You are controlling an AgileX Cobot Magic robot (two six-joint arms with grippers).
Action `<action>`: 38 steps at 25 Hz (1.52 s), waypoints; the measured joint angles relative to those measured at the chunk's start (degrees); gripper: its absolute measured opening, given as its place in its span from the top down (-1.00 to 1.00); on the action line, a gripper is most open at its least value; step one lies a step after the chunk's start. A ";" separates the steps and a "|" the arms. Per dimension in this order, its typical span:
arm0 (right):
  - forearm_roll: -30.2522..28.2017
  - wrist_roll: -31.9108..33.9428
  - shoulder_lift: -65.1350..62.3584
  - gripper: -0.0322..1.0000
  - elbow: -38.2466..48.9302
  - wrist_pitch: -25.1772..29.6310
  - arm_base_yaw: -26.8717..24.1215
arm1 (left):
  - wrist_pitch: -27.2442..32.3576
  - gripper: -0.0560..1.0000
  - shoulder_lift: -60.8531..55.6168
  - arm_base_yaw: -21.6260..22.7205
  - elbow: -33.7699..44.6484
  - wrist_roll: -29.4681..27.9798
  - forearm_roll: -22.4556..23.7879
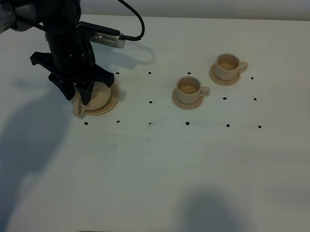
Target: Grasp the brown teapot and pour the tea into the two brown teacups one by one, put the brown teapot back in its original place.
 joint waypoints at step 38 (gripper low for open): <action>0.00 0.00 0.00 0.16 0.00 0.00 0.00 | -0.04 0.18 -1.29 1.12 3.43 1.52 0.00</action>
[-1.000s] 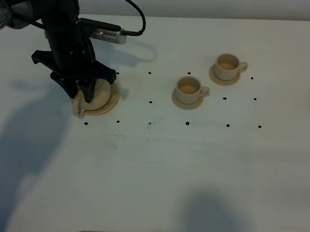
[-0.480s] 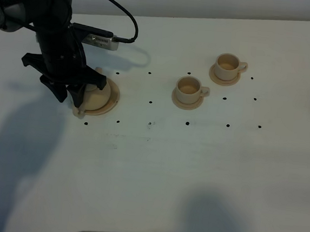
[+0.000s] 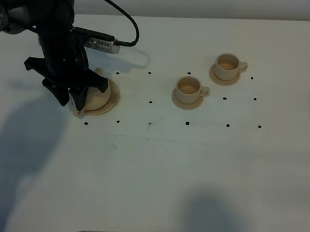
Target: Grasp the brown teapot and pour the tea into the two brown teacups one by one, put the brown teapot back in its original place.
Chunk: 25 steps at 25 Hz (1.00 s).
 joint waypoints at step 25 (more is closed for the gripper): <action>0.00 0.00 0.00 0.16 0.00 0.00 0.00 | -1.33 0.18 1.37 0.00 -0.86 -2.49 -0.83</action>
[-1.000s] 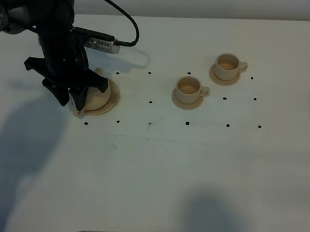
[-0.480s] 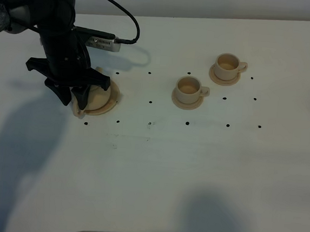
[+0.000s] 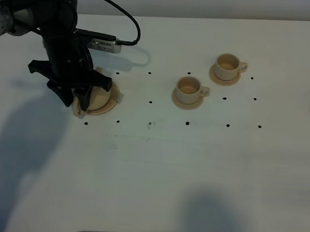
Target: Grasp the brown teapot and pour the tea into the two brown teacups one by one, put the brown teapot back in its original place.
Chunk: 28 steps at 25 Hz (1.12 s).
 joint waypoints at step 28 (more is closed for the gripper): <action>0.00 -0.04 0.00 0.16 0.00 0.00 0.00 | 1.13 0.56 1.27 0.00 -2.72 -0.06 -0.71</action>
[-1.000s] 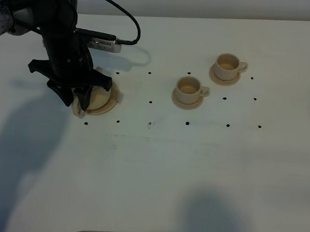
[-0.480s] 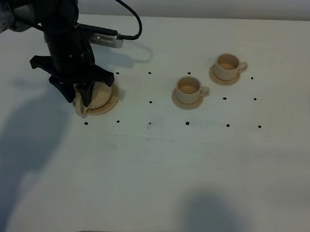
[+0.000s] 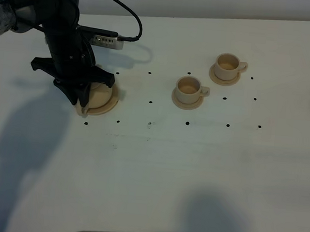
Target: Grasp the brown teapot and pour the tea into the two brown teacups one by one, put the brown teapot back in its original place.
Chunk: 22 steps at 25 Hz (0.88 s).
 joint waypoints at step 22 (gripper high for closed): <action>0.00 0.05 0.00 0.16 0.00 0.00 0.00 | 0.20 0.64 -0.65 -0.51 0.00 2.41 2.54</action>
